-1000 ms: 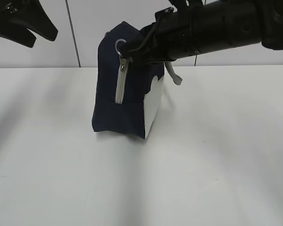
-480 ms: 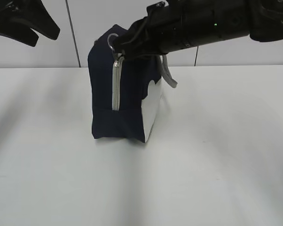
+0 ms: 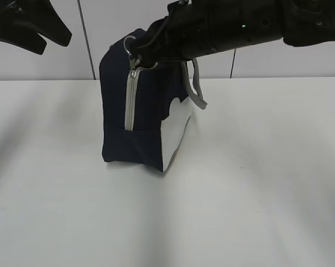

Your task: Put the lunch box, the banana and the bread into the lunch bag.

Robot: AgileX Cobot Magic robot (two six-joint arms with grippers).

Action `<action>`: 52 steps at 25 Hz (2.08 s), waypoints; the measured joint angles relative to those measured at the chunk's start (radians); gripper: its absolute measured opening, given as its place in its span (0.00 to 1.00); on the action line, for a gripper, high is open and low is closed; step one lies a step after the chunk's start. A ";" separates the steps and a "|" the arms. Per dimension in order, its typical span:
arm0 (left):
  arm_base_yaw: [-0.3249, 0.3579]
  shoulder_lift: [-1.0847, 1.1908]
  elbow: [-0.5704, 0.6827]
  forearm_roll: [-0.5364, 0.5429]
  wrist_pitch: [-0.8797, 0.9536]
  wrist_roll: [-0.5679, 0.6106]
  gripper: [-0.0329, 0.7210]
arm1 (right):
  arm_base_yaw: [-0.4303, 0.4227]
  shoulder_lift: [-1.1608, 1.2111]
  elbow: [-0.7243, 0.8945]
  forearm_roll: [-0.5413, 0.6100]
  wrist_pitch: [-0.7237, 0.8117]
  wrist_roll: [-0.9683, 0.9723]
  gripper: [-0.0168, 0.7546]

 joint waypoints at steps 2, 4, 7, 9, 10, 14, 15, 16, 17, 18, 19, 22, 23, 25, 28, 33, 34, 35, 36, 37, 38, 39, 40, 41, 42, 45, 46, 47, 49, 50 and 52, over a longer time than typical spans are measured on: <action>0.000 0.000 0.000 -0.004 0.000 0.002 0.63 | 0.000 0.020 -0.004 0.002 0.027 0.000 0.00; 0.000 0.000 0.000 -0.005 0.000 0.002 0.63 | 0.000 0.033 -0.004 0.003 0.049 0.000 0.00; 0.000 0.007 0.000 -0.008 0.000 0.006 0.63 | 0.000 0.035 -0.017 0.006 0.058 0.000 0.00; 0.000 0.022 0.000 -0.016 0.005 0.013 0.63 | 0.000 0.035 -0.032 0.006 0.064 0.002 0.00; 0.000 0.032 0.000 -0.020 0.006 0.023 0.63 | 0.000 0.035 -0.041 0.006 0.069 0.002 0.00; 0.000 0.058 0.001 -0.067 0.007 0.070 0.63 | 0.000 0.040 -0.050 0.010 0.094 0.002 0.00; 0.000 0.062 0.001 -0.080 0.007 0.084 0.63 | 0.000 0.042 -0.050 0.010 0.096 0.002 0.00; 0.000 0.065 0.001 -0.096 0.007 0.098 0.63 | 0.000 0.046 -0.050 0.010 0.095 0.002 0.00; -0.002 0.070 0.001 -0.108 0.007 0.114 0.63 | 0.000 0.048 -0.050 0.010 0.095 0.002 0.00; -0.004 0.076 0.001 -0.112 0.007 0.132 0.63 | 0.000 0.049 -0.050 0.010 0.095 0.002 0.00; -0.007 0.087 0.001 -0.117 0.007 0.149 0.63 | 0.000 0.049 -0.050 0.010 0.095 0.002 0.00; -0.022 0.123 0.001 -0.134 0.008 0.208 0.63 | 0.000 0.049 -0.050 0.010 0.093 0.002 0.00; -0.024 0.136 0.001 -0.136 0.005 0.220 0.62 | 0.000 0.049 -0.050 0.010 0.093 0.002 0.00; -0.028 0.153 0.001 -0.139 -0.004 0.245 0.59 | 0.000 0.049 -0.050 0.010 0.093 0.002 0.00; -0.028 0.171 0.001 -0.144 -0.016 0.273 0.52 | 0.000 0.049 -0.050 0.010 0.093 0.004 0.00; -0.028 0.200 0.001 -0.209 -0.023 0.333 0.45 | 0.000 0.049 -0.050 0.010 0.092 0.004 0.00; -0.028 0.207 0.001 -0.225 -0.024 0.341 0.45 | 0.000 0.049 -0.050 0.010 0.092 0.004 0.00; -0.028 0.210 0.001 -0.233 -0.026 0.347 0.44 | 0.000 0.049 -0.050 0.010 0.092 0.004 0.00; -0.028 0.213 0.001 -0.235 -0.029 0.353 0.44 | 0.000 0.049 -0.050 0.010 0.092 0.004 0.00; -0.028 0.217 0.001 -0.237 -0.028 0.356 0.44 | 0.000 0.049 -0.050 0.010 0.092 0.004 0.00; -0.028 0.218 0.001 -0.239 -0.031 0.358 0.44 | -0.004 0.049 -0.050 0.010 0.092 0.004 0.00; -0.028 0.220 0.001 -0.240 -0.033 0.361 0.44 | -0.004 0.049 -0.050 0.010 0.092 0.004 0.00; -0.028 0.221 0.001 -0.242 -0.040 0.362 0.44 | -0.004 0.049 -0.050 0.010 0.092 0.004 0.00; -0.028 0.223 0.001 -0.243 -0.045 0.364 0.44 | -0.004 0.049 -0.050 0.010 0.092 0.004 0.00; -0.028 0.225 0.001 -0.245 -0.048 0.369 0.44 | -0.004 0.049 -0.050 0.010 0.092 0.004 0.00; -0.028 0.237 0.001 -0.248 -0.052 0.380 0.44 | -0.004 0.049 -0.050 0.010 0.092 0.004 0.00; -0.028 0.242 0.001 -0.253 -0.053 0.388 0.44 | -0.004 0.049 -0.050 0.010 0.092 0.004 0.00; -0.028 0.248 0.001 -0.259 -0.053 0.392 0.44 | -0.004 0.049 -0.050 0.010 0.092 0.004 0.00; -0.028 0.264 0.001 -0.272 -0.055 0.399 0.43 | -0.004 0.049 -0.050 0.010 0.091 0.004 0.00; -0.028 0.269 0.001 -0.276 -0.055 0.402 0.42 | -0.004 0.049 -0.050 0.010 0.089 0.004 0.00; -0.029 0.278 0.001 -0.282 -0.055 0.406 0.38 | -0.004 0.049 -0.050 0.010 0.089 0.004 0.00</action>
